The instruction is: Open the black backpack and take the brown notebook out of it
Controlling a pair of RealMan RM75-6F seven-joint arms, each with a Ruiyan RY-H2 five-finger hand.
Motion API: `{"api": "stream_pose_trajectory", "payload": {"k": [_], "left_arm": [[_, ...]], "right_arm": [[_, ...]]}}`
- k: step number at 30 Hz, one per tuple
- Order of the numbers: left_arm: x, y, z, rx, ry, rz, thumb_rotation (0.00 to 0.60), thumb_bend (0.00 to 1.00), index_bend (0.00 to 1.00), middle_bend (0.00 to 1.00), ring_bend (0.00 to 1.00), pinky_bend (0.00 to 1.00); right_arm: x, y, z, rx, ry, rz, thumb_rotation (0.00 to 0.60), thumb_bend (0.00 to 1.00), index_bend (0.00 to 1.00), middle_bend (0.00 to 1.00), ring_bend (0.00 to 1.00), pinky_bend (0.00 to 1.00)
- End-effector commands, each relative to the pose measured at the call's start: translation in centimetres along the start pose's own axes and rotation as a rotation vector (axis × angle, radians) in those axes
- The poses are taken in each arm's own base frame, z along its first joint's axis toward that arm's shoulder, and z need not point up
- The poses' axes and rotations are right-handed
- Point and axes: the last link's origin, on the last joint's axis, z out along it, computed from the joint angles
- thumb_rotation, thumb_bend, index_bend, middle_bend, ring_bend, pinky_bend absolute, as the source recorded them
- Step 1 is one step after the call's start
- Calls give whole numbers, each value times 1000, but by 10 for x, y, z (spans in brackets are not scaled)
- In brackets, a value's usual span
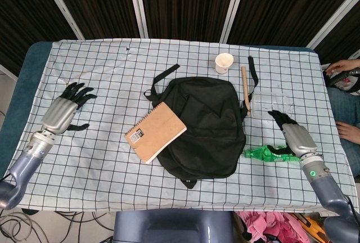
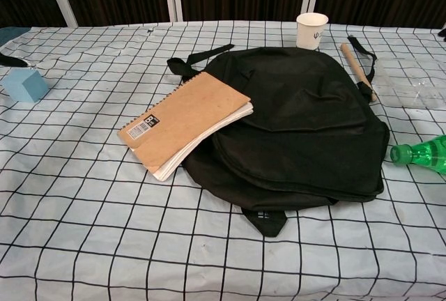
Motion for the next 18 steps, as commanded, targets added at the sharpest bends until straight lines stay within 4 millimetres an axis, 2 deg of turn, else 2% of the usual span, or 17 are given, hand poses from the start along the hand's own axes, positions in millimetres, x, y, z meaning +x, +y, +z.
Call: {"api": "stream_pose_trajectory", "payload": {"k": [1, 6, 9, 11, 12, 15, 18], "left_arm": [[26, -15, -68, 165, 152, 157, 600, 13, 228, 143, 0, 0], [29, -14, -141, 401, 69, 228, 600, 15, 220, 136, 0, 0], [30, -11, -173, 507, -7, 183, 600, 14, 211, 120, 0, 0], [31, -10, -187, 544, -32, 161, 600, 15, 208, 112, 0, 0], [30, -8, -204, 573, -34, 125, 600, 15, 208, 109, 0, 0], [30, -3, -208, 547, -28, 100, 600, 14, 199, 91, 0, 0], [29, -1, -210, 517, -19, 108, 600, 14, 191, 74, 0, 0]], "right_arm": [[9, 24, -20, -44, 165, -83, 600, 226, 2, 10, 30, 122], [-4, 49, -68, -76, 287, -175, 600, 224, 2, 10, 30, 122], [-21, 60, -101, -90, 325, -179, 600, 225, 2, 10, 30, 122], [-30, 64, -118, -96, 353, -185, 600, 225, 2, 10, 29, 122], [-43, 66, -141, -118, 372, -193, 600, 225, 2, 10, 28, 122], [-51, 63, -150, -122, 364, -257, 600, 225, 2, 7, 25, 122], [-48, 52, -153, -121, 390, -301, 600, 224, 2, 7, 25, 122]]}}
